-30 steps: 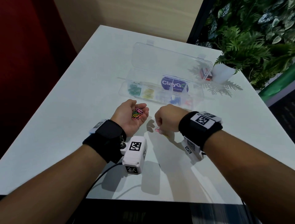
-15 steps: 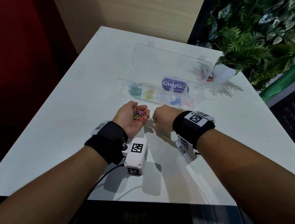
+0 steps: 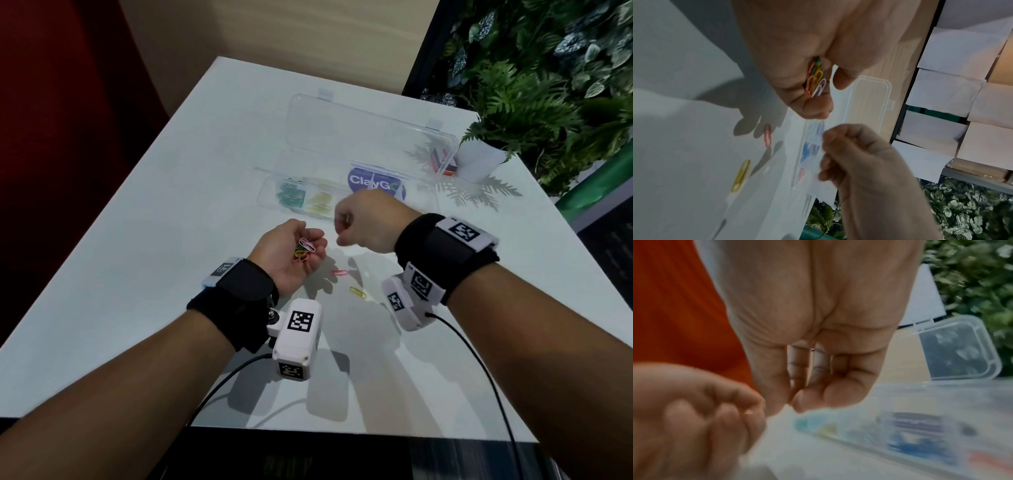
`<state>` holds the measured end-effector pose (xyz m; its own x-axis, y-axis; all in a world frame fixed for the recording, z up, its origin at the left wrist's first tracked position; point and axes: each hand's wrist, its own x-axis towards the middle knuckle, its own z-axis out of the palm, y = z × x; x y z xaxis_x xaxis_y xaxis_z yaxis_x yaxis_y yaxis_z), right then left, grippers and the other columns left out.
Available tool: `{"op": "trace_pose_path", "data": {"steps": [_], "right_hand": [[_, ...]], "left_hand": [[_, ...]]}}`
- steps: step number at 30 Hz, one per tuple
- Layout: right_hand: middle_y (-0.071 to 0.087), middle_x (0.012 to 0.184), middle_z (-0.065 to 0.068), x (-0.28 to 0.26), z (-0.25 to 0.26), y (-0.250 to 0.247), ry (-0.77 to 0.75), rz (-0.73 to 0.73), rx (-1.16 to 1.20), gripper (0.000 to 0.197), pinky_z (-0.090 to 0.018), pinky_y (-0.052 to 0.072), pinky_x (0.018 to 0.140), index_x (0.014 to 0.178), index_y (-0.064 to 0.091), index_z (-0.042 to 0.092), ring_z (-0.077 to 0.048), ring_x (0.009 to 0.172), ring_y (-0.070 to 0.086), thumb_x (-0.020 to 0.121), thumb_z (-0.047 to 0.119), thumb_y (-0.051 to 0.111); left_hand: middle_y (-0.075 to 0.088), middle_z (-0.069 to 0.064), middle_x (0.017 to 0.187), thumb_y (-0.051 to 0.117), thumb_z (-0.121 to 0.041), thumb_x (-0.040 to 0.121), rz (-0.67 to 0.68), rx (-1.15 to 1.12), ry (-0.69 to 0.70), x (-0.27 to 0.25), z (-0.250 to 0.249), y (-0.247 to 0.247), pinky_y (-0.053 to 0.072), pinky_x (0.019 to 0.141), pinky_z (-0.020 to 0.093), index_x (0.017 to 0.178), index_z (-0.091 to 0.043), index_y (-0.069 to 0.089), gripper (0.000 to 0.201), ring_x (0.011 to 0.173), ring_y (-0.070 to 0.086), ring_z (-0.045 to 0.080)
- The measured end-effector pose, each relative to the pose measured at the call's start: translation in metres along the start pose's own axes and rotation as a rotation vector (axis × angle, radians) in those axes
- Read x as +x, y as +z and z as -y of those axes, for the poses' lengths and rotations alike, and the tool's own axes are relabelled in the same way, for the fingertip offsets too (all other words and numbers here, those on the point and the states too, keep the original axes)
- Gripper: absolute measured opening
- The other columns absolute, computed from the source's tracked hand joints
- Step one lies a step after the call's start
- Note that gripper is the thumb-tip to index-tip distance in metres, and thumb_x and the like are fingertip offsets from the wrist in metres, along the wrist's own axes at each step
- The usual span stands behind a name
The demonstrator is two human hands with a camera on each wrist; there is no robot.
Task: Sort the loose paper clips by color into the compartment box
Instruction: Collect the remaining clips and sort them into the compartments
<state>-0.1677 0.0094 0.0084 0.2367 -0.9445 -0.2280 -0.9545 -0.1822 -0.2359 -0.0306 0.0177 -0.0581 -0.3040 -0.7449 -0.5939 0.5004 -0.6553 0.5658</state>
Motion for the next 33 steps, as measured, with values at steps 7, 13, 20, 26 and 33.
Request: {"op": "trace_pose_path", "data": {"steps": [7, 13, 20, 26, 33], "right_hand": [[0.062, 0.078, 0.003, -0.001, -0.01, 0.042, 0.014, 0.14, -0.208, 0.009, -0.024, 0.044, 0.062, 0.075, 0.063, 0.022, -0.019, 0.079, 0.061, 0.075, 0.017, 0.07], [0.058, 0.07, 0.0, 0.004, -0.01, 0.041, 0.005, 0.183, -0.222, 0.022, -0.024, 0.04, 0.059, 0.059, 0.055, 0.02, -0.019, 0.068, 0.05, 0.078, 0.011, 0.062], [0.061, 0.079, -0.005, 0.004, -0.01, 0.044, 0.011, 0.216, -0.2, 0.011, -0.026, 0.041, 0.063, 0.073, 0.058, 0.015, -0.021, 0.074, 0.052, 0.082, 0.019, 0.061], [0.052, 0.069, 0.002, -0.002, -0.03, -0.006, 0.097, -0.013, -0.077, 0.021, -0.024, 0.033, 0.064, 0.065, 0.048, 0.019, -0.021, 0.076, 0.05, 0.081, 0.013, 0.061], [0.066, 0.102, -0.018, -0.001, -0.08, -0.052, 0.336, -0.2, -0.195, 0.02, -0.034, 0.046, 0.077, 0.092, 0.066, 0.0, -0.034, 0.097, 0.059, 0.087, 0.019, 0.062]], "left_hand": [[0.052, 0.006, 0.067, 0.04, -0.024, 0.097, -0.018, 0.006, -0.026, -0.001, -0.005, -0.005, 0.03, 0.032, 0.015, 0.078, -0.007, 0.055, 0.029, 0.04, 0.046, 0.011], [0.053, 0.007, 0.067, 0.041, -0.024, 0.096, -0.011, -0.005, -0.029, 0.0, -0.004, -0.002, 0.032, 0.034, 0.014, 0.077, -0.006, 0.055, 0.03, 0.042, 0.047, 0.012], [0.056, 0.008, 0.068, 0.04, -0.025, 0.097, 0.007, -0.02, -0.016, 0.001, -0.004, 0.002, 0.039, 0.038, 0.014, 0.079, -0.005, 0.056, 0.032, 0.045, 0.05, 0.013], [0.06, 0.014, 0.08, 0.037, -0.028, 0.1, 0.052, -0.122, -0.009, 0.0, -0.007, 0.001, 0.05, 0.044, 0.018, 0.085, 0.0, 0.059, 0.039, 0.055, 0.061, 0.019], [0.06, 0.015, 0.083, 0.037, -0.027, 0.099, 0.079, -0.139, -0.005, -0.004, -0.008, 0.008, 0.052, 0.046, 0.018, 0.086, 0.001, 0.059, 0.038, 0.068, 0.06, 0.021]]}}
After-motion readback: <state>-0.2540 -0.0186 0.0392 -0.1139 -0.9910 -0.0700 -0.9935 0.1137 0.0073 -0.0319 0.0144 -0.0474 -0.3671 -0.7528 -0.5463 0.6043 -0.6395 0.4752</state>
